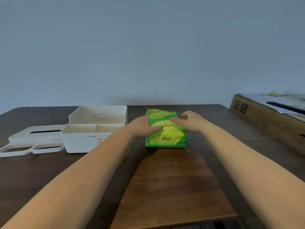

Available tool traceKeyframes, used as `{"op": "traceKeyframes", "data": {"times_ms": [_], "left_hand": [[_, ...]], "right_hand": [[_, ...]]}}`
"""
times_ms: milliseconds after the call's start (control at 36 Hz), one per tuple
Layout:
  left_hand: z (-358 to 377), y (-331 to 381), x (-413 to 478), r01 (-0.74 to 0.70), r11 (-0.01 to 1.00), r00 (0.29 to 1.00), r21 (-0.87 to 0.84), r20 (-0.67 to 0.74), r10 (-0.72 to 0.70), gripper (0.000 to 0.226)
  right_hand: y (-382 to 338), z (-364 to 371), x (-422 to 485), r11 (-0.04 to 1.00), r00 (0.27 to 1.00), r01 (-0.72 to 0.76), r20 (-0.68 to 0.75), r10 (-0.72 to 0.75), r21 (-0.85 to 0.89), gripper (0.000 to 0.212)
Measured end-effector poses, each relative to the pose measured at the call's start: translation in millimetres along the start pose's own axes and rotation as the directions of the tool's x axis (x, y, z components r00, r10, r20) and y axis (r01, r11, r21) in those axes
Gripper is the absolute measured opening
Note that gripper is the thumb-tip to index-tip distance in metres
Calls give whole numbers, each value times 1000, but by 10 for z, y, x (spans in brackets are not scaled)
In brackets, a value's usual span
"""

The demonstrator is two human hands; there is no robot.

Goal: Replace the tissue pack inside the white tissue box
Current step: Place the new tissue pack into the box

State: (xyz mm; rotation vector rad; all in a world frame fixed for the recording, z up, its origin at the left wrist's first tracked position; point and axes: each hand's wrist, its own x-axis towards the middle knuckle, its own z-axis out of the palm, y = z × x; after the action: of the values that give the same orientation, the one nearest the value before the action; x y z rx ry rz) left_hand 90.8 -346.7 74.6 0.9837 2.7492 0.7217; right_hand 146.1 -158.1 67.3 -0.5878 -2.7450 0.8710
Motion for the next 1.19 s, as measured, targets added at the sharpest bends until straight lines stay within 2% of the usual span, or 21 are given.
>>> {"op": "traceKeyframes", "data": {"times_ms": [83,194,250,361,444,583,694,861,972,1194], "left_hand": [[70,15,-157,-7,998,999,-58,42,10,40],[191,-2,-296,-5,992,1000,-122,4,5,41],[251,-28,-332,-14,990,999,-139,-43,8,38],[341,-118,-372,-21,990,993,-140,-120,4,40],[290,-116,-404,-49,988,980,-144,-197,20,43],[28,-144,-466,-81,982,937,-173,-348,16,43],[-210,-262,-579,-92,966,906,-241,-422,-19,44],[-592,-595,-799,-81,955,874,-285,-481,-69,38],[-817,-875,-915,-58,947,864,-315,-491,-111,42],[-1048,-1419,-828,-33,948,865,-318,-484,-132,32]], "right_hand": [[47,-9,-208,1000,993,-23,119,21,16,71],[121,76,-408,993,984,2,175,-22,115,36],[127,152,-479,979,991,28,120,-53,204,22],[114,268,-586,975,998,60,3,-62,216,32],[62,269,-626,974,995,86,-63,-75,207,32],[-235,198,-716,954,968,207,-190,-167,215,7],[-561,212,-762,922,943,287,-245,-224,262,17],[-1032,422,-663,886,938,321,-244,-247,334,26],[-1341,638,-539,871,938,326,-245,-247,368,41],[-1738,1044,-293,875,933,341,-233,-273,342,46]]}}
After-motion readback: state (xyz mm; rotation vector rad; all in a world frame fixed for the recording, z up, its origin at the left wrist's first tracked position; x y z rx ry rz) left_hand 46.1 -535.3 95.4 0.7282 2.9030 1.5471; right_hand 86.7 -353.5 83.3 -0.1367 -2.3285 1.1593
